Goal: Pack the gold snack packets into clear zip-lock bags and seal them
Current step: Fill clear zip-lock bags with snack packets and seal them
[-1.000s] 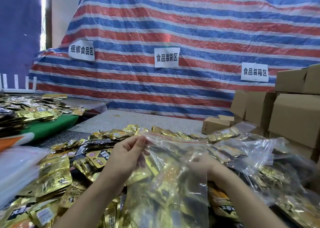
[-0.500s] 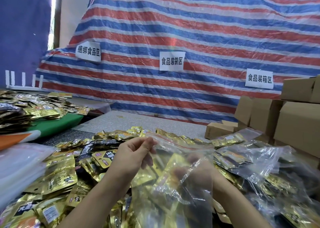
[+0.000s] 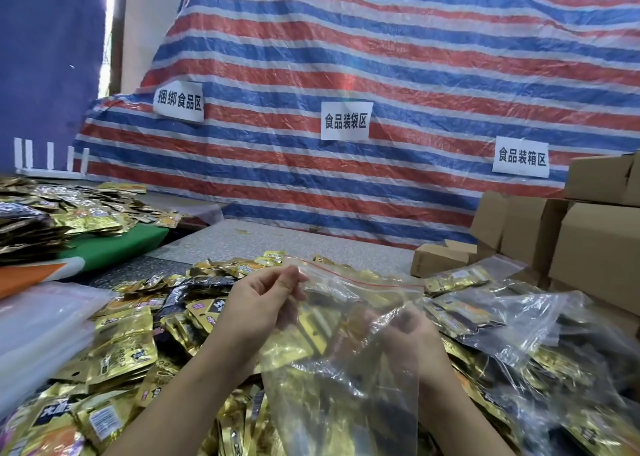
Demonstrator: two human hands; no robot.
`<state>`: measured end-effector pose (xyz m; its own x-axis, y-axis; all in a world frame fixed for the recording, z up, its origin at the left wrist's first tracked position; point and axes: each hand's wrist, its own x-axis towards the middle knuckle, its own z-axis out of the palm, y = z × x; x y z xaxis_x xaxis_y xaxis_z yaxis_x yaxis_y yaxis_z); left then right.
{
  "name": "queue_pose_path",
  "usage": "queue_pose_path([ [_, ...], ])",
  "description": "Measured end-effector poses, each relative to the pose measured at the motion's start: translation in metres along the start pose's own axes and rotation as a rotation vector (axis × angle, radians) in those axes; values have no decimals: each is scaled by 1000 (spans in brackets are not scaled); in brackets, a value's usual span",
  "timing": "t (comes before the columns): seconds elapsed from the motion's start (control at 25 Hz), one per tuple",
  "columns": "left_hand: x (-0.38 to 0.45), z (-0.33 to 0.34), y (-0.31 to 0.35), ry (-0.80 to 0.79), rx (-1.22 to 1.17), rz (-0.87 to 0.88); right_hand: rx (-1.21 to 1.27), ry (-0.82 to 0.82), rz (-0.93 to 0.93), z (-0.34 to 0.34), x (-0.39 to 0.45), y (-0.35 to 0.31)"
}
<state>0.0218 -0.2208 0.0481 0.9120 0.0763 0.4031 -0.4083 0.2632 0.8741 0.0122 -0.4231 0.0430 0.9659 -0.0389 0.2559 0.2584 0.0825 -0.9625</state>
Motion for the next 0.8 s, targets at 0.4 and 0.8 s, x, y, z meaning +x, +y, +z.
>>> queue_pose_path([
  [0.4, -1, 0, -4, -110, 71, 6, 578, 155, -146, -45, 28, -66],
  [0.8, -2, 1, -4, -131, 54, -11, 276, -157, -203, -15, 28, -100],
])
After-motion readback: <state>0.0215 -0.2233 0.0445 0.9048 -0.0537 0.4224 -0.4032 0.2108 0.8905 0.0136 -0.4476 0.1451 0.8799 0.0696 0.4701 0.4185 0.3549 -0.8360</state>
